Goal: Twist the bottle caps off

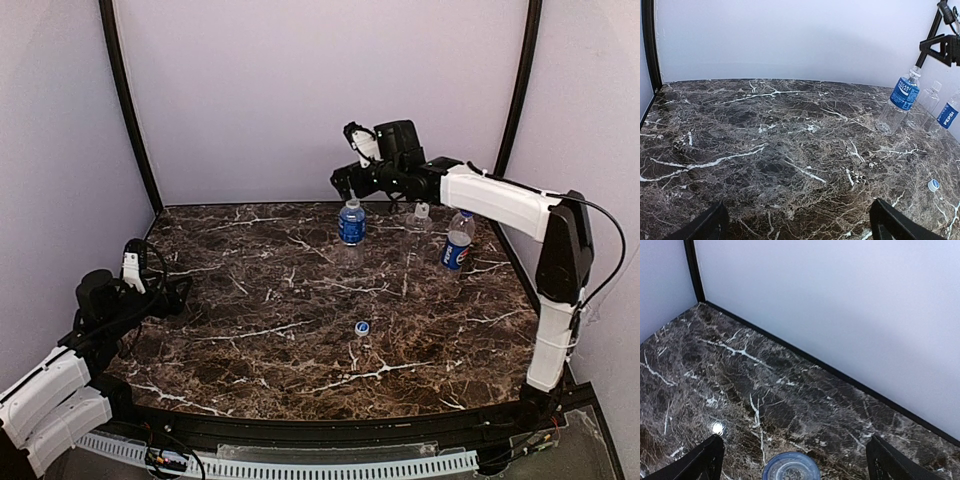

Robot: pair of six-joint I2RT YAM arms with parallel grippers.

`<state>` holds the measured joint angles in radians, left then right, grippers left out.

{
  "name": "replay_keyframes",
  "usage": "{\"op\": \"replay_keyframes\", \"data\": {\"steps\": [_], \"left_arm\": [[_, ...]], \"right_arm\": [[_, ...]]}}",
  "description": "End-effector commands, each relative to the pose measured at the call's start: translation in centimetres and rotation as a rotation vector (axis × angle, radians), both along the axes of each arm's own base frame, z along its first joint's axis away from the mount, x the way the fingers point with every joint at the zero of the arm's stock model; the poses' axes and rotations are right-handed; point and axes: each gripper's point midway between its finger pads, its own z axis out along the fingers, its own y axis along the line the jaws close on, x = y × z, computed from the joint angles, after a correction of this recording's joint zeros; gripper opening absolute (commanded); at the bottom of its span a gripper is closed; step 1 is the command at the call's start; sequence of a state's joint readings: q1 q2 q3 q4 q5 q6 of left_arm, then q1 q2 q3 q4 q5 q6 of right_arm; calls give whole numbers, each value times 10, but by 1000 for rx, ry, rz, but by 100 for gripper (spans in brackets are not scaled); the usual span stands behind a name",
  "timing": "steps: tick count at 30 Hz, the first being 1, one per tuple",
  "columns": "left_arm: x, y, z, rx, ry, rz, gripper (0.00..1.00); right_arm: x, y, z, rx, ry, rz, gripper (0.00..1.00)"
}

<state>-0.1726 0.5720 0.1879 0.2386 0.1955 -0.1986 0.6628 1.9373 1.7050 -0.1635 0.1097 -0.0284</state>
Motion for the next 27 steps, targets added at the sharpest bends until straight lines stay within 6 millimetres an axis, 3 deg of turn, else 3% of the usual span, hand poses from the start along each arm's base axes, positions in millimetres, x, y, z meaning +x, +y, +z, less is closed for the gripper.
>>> {"op": "replay_keyframes", "data": {"steps": [1,5,11,14,18,27], "left_arm": [[-2,-2,1,-10,-20,-14,99],[-3,-2,2,-11,-26,-15,99],[-3,-3,0,-11,-20,-19,99],[-3,-3,-2,-7,-17,-20,99],[-3,-3,-3,-5,-14,-23,99],[-3,-4,-2,-6,-18,-26,99]], "right_arm": [[3,-68,76,0,-29,-250,99],[-1,-130,48,-73,197,-400,99],[-16,-174,-14,-238,460,-448,94],[-18,-181,-33,-265,540,-449,95],[-12,-175,-50,-278,576,-409,94],[-5,-179,-67,-305,609,-423,67]]}}
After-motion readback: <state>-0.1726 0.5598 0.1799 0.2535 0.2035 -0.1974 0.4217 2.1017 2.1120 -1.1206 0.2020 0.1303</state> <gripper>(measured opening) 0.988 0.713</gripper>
